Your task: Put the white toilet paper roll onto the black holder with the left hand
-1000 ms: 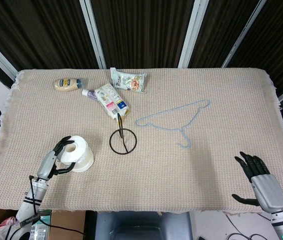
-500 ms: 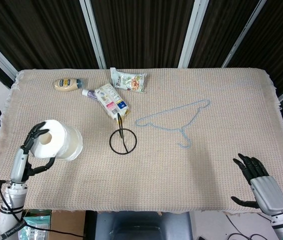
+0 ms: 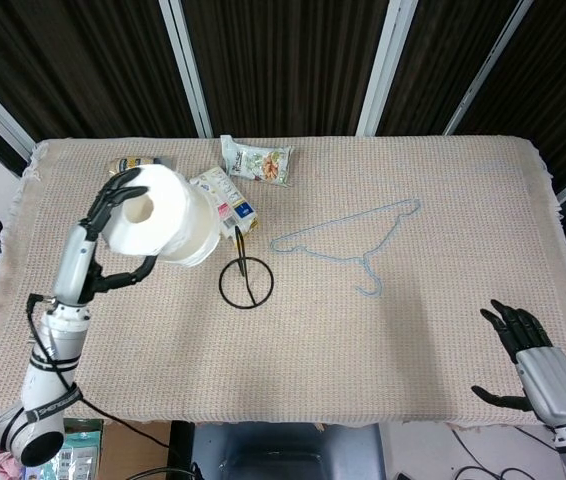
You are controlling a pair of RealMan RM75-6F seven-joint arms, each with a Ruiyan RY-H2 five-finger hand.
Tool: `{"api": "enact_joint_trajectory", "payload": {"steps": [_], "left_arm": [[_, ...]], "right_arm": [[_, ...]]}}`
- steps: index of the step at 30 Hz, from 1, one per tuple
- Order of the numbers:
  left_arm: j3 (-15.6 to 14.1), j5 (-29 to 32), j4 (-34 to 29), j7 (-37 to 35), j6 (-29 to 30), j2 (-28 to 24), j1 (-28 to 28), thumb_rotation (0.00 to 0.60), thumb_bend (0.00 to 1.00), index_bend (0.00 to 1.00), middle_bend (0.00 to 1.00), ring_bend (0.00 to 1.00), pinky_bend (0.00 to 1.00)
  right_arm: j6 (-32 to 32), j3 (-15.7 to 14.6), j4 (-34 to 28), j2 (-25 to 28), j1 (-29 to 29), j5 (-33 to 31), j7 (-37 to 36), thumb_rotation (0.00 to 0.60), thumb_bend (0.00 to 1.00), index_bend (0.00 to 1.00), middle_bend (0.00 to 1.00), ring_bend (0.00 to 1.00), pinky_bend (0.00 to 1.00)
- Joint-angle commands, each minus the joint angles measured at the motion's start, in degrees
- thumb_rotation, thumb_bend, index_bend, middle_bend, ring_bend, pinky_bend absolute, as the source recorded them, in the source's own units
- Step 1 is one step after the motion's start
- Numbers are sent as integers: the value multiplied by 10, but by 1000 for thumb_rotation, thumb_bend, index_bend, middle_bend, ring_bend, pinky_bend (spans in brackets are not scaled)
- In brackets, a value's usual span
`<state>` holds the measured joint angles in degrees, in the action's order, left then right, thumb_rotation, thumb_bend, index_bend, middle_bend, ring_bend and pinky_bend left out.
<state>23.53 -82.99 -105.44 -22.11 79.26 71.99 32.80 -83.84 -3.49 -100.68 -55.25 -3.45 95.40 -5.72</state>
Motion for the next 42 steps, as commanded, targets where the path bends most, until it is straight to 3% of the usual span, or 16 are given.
{"api": "enact_joint_trajectory", "payload": {"steps": [1,14,24,36,38,41,42], "left_arm": [[21,64,-4,40,-58,22,45,600,640,447,478,544,898],[37,135,12,93,-107,56,100,600,624,447,477,543,897],[21,165,12,159,-114,71,116,600,607,429,477,542,897],[16,196,0,180,-126,79,124,600,589,397,467,523,890],[11,210,-2,176,-145,72,124,600,557,346,422,462,833],[5,229,-6,179,-171,58,126,600,493,240,312,307,628],[4,234,-7,187,-175,53,127,600,473,206,273,245,513]], "right_arm": [[0,3,2,4,-1,-4,-8,600,116,0,0,0,0],[0,2,7,15,-2,0,-35,600,117,0,0,0,0],[-16,-2,13,20,2,19,-55,600,116,0,0,0,0],[-26,-4,15,23,6,26,-62,600,116,0,0,0,0],[-27,-4,15,23,7,27,-62,600,116,0,0,0,0],[-28,-5,14,23,8,27,-61,600,116,0,0,0,0],[-28,-5,14,23,8,28,-61,600,116,0,0,0,0]]}}
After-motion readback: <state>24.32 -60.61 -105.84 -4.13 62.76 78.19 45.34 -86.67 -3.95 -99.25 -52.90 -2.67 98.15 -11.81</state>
